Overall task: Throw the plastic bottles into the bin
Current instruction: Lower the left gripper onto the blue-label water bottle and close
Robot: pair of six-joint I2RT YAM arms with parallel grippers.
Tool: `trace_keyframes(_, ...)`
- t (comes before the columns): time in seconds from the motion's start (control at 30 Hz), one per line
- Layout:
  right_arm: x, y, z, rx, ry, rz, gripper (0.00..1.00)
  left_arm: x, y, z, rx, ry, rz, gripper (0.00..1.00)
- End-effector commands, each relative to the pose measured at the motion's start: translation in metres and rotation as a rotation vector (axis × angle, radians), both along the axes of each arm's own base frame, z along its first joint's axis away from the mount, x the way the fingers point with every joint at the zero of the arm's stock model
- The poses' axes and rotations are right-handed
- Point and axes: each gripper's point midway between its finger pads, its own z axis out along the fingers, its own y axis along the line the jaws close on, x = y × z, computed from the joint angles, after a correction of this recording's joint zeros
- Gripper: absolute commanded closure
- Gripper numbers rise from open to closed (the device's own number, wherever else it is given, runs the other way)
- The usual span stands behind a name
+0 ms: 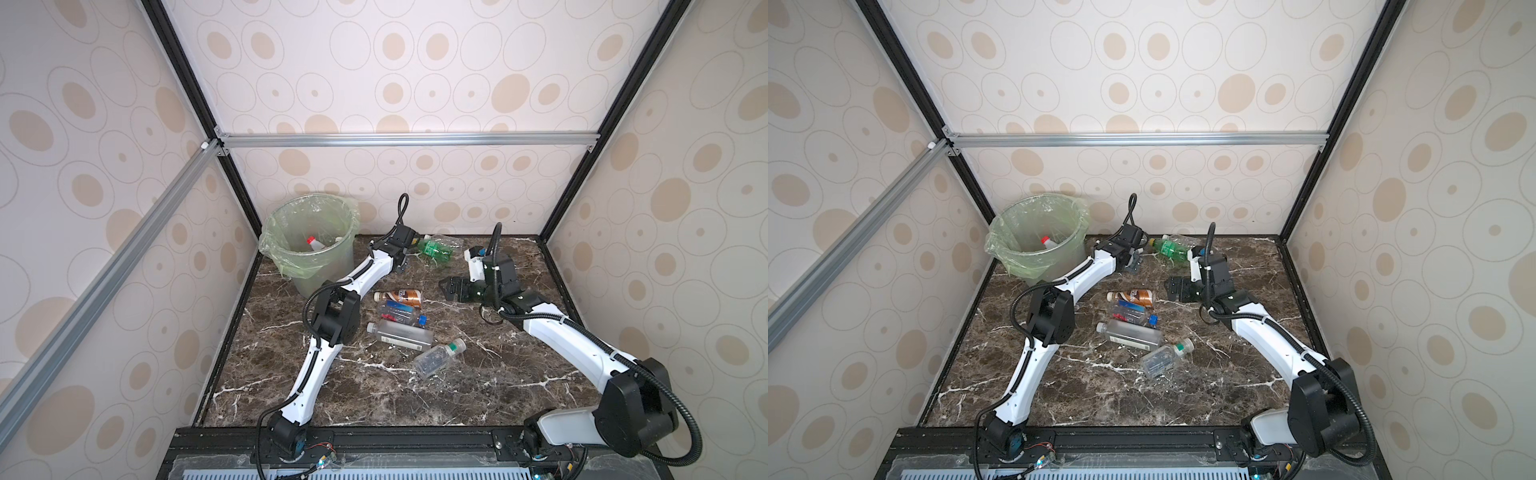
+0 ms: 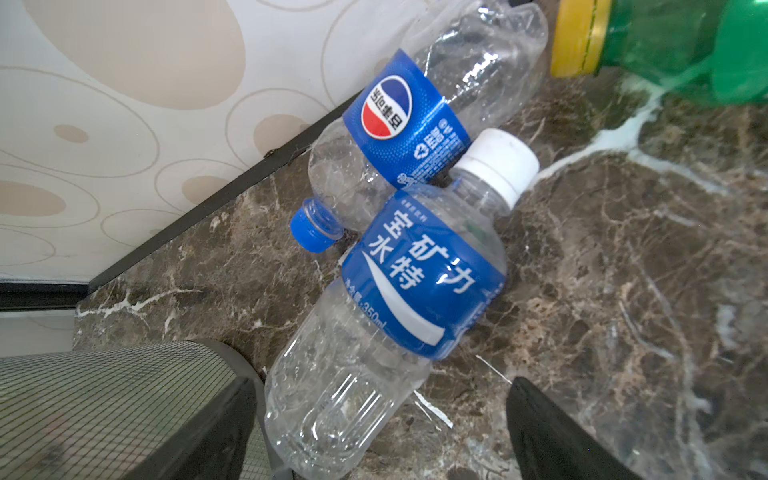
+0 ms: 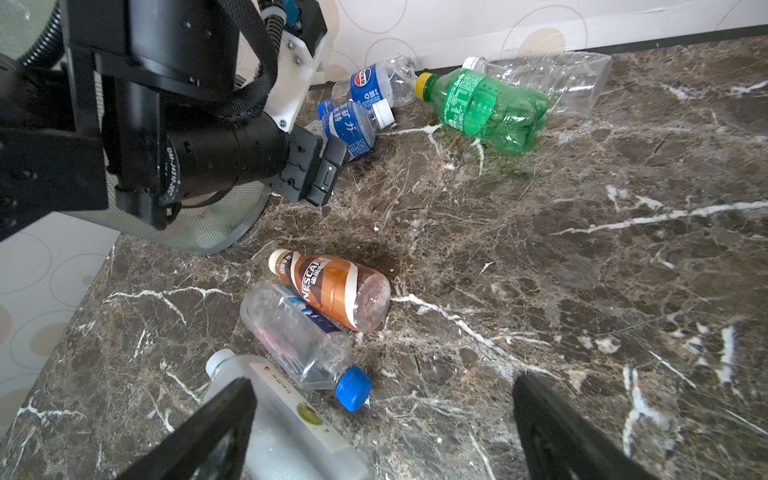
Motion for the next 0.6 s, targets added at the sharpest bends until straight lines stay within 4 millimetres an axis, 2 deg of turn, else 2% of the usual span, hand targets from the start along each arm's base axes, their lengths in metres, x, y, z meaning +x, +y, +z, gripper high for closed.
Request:
trace_keyframes(0.0, -0.004, -0.001, 0.007, 0.023, -0.013, -0.003, 0.0, 0.007, 0.005, 0.018, -0.02, -0.033, 0.018, 0.06)
trace_keyframes(0.57, -0.008, -0.003, 0.007, 0.022, -0.012, -0.006, 0.0, 0.014, 0.011, 0.003, -0.051, -0.01, 0.017, 0.08)
